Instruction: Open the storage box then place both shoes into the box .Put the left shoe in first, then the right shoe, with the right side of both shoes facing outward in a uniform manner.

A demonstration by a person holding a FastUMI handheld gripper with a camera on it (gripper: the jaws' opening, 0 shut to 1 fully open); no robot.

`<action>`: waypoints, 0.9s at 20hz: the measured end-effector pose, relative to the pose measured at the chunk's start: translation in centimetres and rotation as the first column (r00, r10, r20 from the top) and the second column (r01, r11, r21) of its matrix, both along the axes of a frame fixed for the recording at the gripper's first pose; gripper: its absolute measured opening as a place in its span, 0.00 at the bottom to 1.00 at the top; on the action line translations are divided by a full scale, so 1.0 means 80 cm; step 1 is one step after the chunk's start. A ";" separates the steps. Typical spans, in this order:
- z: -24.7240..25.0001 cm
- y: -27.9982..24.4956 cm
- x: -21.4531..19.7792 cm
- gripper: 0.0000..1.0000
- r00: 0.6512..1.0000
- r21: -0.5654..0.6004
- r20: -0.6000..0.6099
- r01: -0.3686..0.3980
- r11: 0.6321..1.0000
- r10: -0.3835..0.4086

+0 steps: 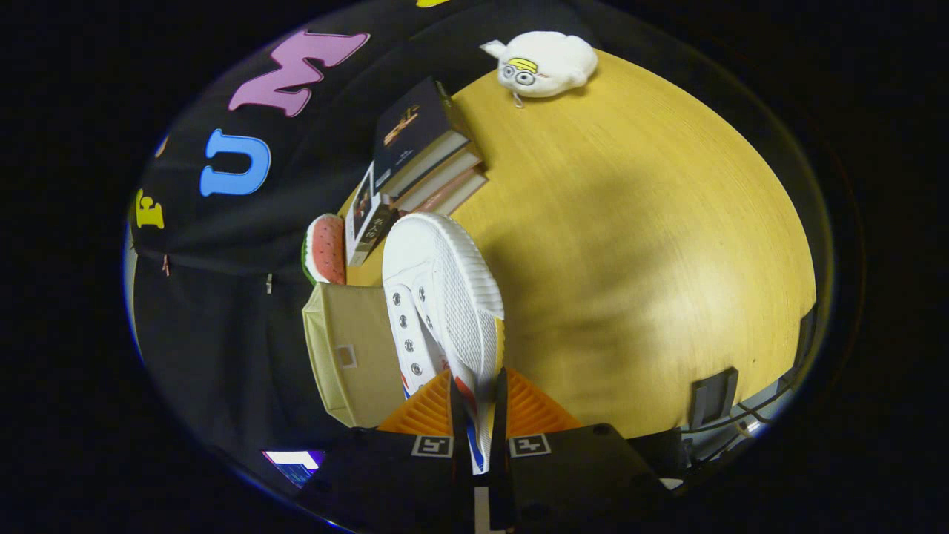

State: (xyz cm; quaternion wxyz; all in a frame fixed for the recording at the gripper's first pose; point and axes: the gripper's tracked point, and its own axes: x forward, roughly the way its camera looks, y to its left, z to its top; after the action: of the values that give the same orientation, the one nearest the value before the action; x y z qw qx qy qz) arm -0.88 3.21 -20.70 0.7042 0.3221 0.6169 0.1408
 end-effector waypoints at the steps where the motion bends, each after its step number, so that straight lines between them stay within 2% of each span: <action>1: 0.017 0.023 0.001 0.13 1.000 0.017 0.010 0.000 1.000 0.000; 5: 0.073 0.111 -0.005 0.12 0.999 0.082 0.032 -0.041 0.996 0.038; 10: 0.104 0.220 -0.013 0.12 0.992 0.091 0.073 -0.106 0.990 0.100; 12: 0.102 0.260 -0.013 0.12 0.989 0.085 0.080 -0.129 0.988 0.122; 15: 0.083 0.295 -0.009 0.12 0.981 0.000 0.108 -0.163 0.987 0.162; 18: 0.068 0.316 -0.007 0.12 0.981 -0.042 0.101 -0.160 0.986 0.164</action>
State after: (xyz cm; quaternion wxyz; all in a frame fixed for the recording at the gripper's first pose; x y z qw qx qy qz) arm -1.42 28.47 -15.30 0.7269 0.2511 0.6059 0.2038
